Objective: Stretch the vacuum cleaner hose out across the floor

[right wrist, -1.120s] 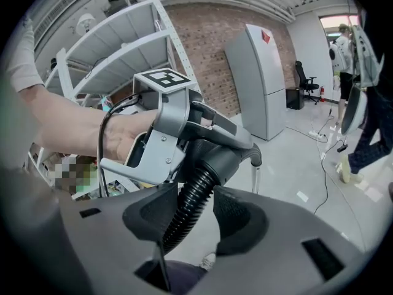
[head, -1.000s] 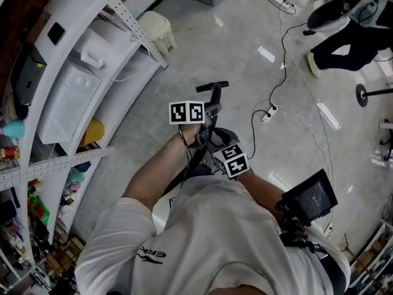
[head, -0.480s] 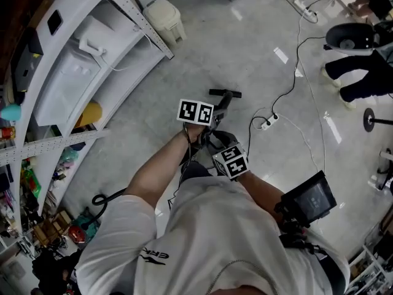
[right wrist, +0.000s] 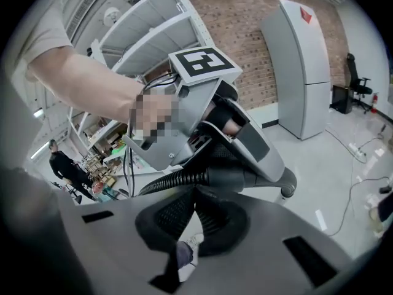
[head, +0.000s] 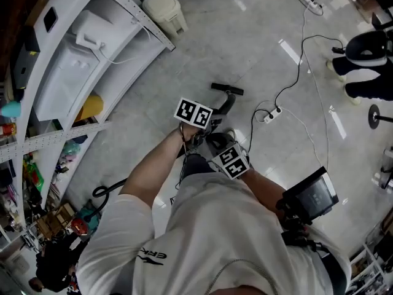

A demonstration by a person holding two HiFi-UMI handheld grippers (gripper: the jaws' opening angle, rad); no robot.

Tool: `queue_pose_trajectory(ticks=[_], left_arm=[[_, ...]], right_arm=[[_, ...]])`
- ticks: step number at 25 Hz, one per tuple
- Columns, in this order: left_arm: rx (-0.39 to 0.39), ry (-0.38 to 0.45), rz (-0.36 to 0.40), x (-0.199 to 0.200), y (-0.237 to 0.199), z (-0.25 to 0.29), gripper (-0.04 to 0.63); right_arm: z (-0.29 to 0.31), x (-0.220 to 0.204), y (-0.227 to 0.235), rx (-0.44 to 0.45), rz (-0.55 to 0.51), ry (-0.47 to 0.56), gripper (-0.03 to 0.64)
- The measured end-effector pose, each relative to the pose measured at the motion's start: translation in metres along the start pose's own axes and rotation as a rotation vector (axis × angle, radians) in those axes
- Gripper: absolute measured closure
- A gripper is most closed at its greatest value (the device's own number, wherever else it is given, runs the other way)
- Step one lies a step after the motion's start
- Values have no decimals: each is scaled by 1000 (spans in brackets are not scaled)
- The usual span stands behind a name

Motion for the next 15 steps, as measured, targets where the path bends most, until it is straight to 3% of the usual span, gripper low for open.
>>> queue_pose_trajectory(ticks=[6, 15], left_arm=[[-37, -57, 37, -7, 7, 6, 416], [-88, -59, -8, -3, 1, 10, 416]], right_arm=[[-1, -9, -7, 23, 1, -12, 615], [-1, -11, -1, 31, 14, -2, 615]])
Point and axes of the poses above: the fingertips, and each gripper's own axes: z forward along the fingers, y to its right, x out of its top, the point moved 9 cm from there along -z, backward along the fingers, and after that the axes turned 10 degrees about z, right-handed, at the moved point
